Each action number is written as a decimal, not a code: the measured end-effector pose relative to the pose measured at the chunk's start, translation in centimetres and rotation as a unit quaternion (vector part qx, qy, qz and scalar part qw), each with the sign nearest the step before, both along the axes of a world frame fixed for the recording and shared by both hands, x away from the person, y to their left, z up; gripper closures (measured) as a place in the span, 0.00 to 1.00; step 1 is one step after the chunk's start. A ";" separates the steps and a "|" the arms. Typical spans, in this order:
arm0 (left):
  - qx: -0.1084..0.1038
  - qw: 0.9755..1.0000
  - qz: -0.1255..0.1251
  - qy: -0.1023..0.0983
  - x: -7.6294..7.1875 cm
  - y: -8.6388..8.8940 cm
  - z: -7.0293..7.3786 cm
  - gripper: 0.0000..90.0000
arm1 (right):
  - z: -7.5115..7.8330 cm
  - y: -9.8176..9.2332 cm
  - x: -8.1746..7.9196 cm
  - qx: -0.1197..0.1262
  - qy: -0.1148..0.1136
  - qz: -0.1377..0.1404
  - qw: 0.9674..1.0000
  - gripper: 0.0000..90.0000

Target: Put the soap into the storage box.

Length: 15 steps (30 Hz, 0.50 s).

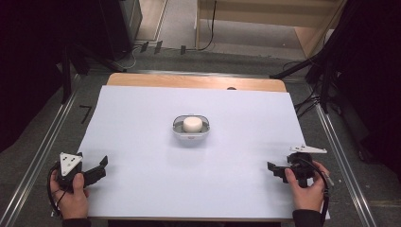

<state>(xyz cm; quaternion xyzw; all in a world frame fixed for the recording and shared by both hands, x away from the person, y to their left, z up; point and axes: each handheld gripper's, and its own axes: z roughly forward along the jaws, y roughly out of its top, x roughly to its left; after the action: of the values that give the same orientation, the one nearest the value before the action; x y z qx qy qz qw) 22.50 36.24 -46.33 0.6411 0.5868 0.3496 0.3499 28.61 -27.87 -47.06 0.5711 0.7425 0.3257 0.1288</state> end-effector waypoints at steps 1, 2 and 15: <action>0.000 1.000 0.000 0.000 0.0 0.0 0.0 0.16 | -0.1 -0.3 -0.2 0.001 -0.001 -0.003 1.000 0.14; 0.000 1.000 0.000 0.000 0.0 0.0 0.0 0.16 | -0.1 -0.7 -0.4 0.001 -0.003 -0.008 1.000 0.14; 0.003 1.000 -0.002 0.000 0.0 -0.1 0.0 0.16 | -0.7 -5.1 -2.5 0.015 -0.015 -0.042 0.999 0.15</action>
<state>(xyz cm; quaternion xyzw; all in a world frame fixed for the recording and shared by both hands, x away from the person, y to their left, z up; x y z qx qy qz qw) 22.50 36.18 -46.35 0.6429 0.5846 0.3511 0.3488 26.13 -32.95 -47.76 0.5985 0.7109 0.3397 0.1447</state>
